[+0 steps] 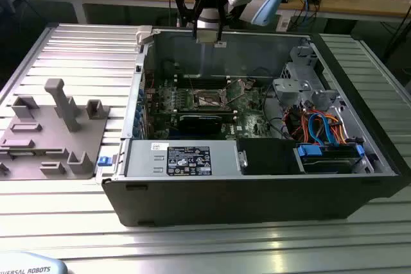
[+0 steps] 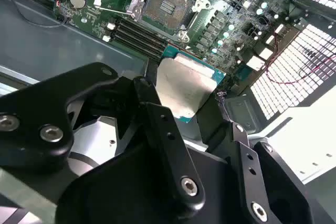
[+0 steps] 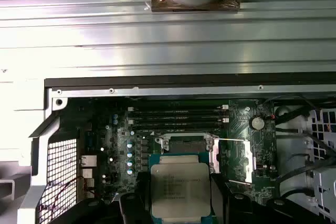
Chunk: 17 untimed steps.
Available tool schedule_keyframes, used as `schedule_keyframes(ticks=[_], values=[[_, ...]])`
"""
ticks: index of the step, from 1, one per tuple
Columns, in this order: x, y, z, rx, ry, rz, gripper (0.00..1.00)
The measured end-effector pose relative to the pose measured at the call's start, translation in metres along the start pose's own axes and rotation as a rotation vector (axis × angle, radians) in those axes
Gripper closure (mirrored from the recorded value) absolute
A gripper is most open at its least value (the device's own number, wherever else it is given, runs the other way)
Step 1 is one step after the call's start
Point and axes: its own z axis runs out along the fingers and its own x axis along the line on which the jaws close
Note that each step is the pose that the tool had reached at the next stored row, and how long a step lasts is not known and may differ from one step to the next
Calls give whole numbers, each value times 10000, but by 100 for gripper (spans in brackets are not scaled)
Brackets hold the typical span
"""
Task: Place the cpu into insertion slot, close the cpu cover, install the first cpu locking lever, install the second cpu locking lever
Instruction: 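Place the cpu into insertion slot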
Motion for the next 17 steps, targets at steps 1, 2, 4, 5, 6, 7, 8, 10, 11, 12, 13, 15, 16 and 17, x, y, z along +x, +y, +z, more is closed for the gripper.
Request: schedule_keyframes(ticks=[1,2,4,5,6,7,8,10,11,12,13,15,16,17], values=[[0,0,0,0,0,0,45],[0,0,0,0,0,0,45],[0,0,7,2,2,0,45],[0,-1,15,0,1,0,45],[-1,-2,23,0,1,0,45],[-1,-2,27,0,1,1,45],[-1,-2,30,0,0,2,45],[-2,-3,39,0,0,1,45],[-3,-4,43,0,0,1,45],[-3,-4,49,0,0,1,45],[-5,-5,61,0,0,1,45],[-10,-7,75,0,1,-2,45],[-14,-7,82,1,1,-2,45],[-16,-8,91,0,1,0,45]])
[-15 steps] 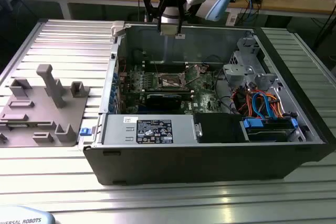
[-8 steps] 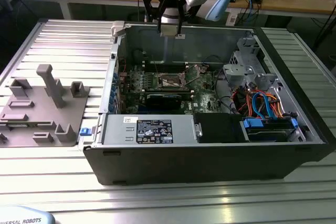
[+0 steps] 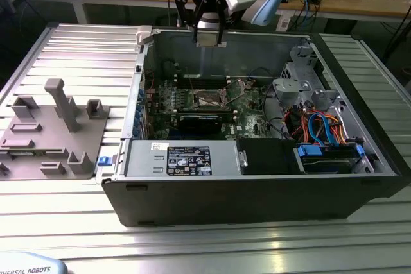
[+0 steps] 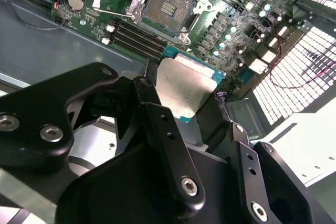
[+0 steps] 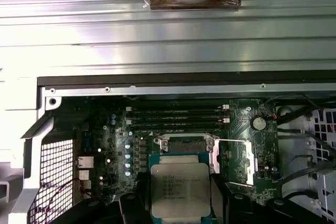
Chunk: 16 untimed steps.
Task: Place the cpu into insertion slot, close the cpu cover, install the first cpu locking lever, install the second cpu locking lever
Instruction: 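Place the cpu into insertion slot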
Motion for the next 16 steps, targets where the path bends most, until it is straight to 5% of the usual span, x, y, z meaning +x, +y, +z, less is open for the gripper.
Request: schedule_keyframes(ticks=[16], values=[[-42,-9,111,9,0,1,45]])
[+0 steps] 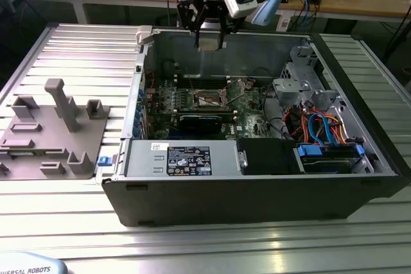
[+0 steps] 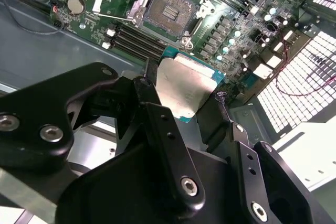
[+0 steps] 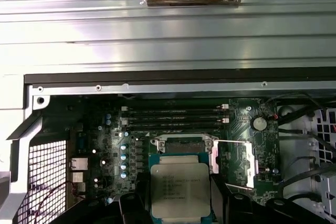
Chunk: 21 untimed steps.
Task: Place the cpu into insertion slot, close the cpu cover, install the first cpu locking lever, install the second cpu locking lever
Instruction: 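Place the cpu into insertion slot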
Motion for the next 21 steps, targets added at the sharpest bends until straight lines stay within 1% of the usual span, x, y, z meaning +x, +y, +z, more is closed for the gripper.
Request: schedule_keyframes(ticks=[11,15,17,19,21], values=[[-14,-2,23,0,1,0,45],[-20,-3,43,4,1,0,45],[-28,-4,53,25,-1,0,45],[-35,-5,62,82,-3,0,45],[-48,-6,77,86,-1,1,45]])
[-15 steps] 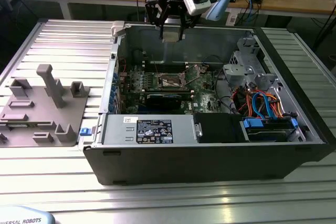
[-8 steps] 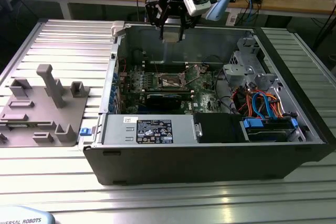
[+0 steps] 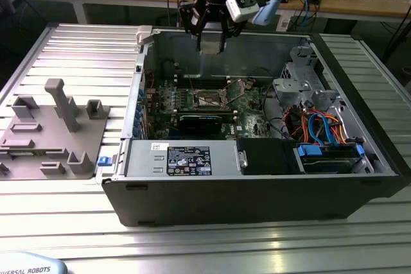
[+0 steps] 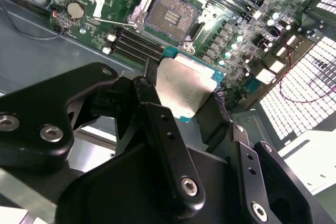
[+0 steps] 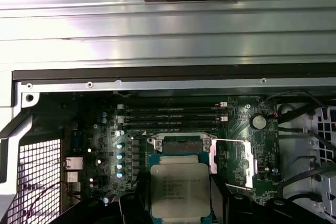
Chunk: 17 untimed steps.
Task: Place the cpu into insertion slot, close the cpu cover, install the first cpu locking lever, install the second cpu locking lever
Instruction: 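Place the cpu into insertion slot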
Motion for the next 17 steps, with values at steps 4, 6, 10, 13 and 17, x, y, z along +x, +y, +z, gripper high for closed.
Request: schedule_keyframes(ticks=[4,6,10,13,17], values=[[-26,-2,37,0,-1,-1,45],[-28,-3,50,0,-1,1,45],[-32,-5,72,-1,-1,0,45],[-35,-7,92,-1,0,-1,45],[-59,-8,115,1,-1,-1,45]])
